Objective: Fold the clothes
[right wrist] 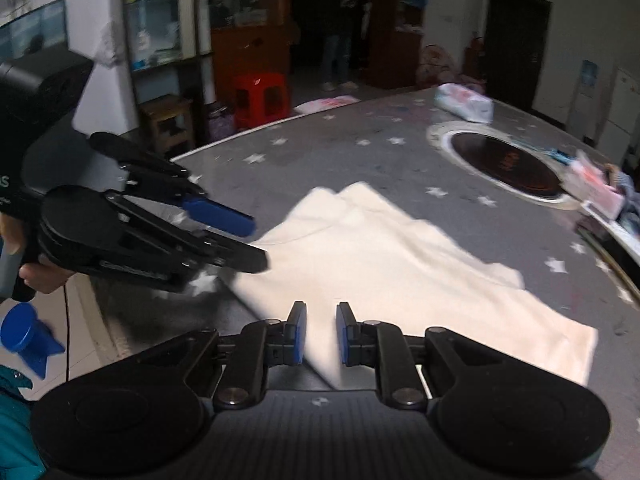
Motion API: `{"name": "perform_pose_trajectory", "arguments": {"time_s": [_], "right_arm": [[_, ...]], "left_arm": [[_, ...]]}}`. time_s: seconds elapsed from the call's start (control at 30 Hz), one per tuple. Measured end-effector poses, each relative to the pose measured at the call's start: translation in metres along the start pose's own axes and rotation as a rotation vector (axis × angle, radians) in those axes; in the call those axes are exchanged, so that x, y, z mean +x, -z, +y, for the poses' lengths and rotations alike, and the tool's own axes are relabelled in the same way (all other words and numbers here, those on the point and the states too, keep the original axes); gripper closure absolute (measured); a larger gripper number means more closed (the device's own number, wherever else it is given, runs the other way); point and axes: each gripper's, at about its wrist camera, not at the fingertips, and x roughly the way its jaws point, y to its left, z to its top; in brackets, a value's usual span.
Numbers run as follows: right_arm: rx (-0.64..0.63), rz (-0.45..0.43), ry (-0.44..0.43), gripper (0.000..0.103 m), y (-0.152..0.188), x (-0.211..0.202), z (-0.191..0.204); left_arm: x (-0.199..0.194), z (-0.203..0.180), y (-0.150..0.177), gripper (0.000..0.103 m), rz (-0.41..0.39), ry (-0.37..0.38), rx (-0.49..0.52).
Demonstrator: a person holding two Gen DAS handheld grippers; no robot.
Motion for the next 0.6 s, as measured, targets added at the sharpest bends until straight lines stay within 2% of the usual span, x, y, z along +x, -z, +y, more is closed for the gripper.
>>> {"name": "perform_pose_trajectory", "arguments": {"time_s": [0.1,0.2,0.3,0.43,0.53,0.6], "right_arm": [[-0.018,0.016,0.009,0.088,-0.001,0.007,0.004],[-0.031,-0.003,0.008,0.088,-0.008,0.002,0.007],[-0.018,-0.007,-0.023,0.088,-0.011,0.008,0.008],[-0.015,0.015,-0.021,0.088,-0.012,0.016,0.010],[-0.014,0.000,-0.018,0.082,-0.019,0.011,0.010],[-0.044,-0.005,-0.027,0.069,-0.022,0.010,0.018]], "left_arm": [[-0.008,0.001,-0.003,0.064,-0.023,0.000,-0.007],[-0.012,0.006,-0.006,0.066,-0.038,-0.003,-0.018],[-0.004,0.011,-0.002,0.064,-0.007,-0.022,-0.040],[-0.008,0.019,-0.002,0.064,-0.008,0.003,-0.077],[-0.009,0.026,-0.007,0.058,-0.002,0.001,-0.111],[-0.008,0.032,-0.009,0.053,0.010,-0.002,-0.151]]}}
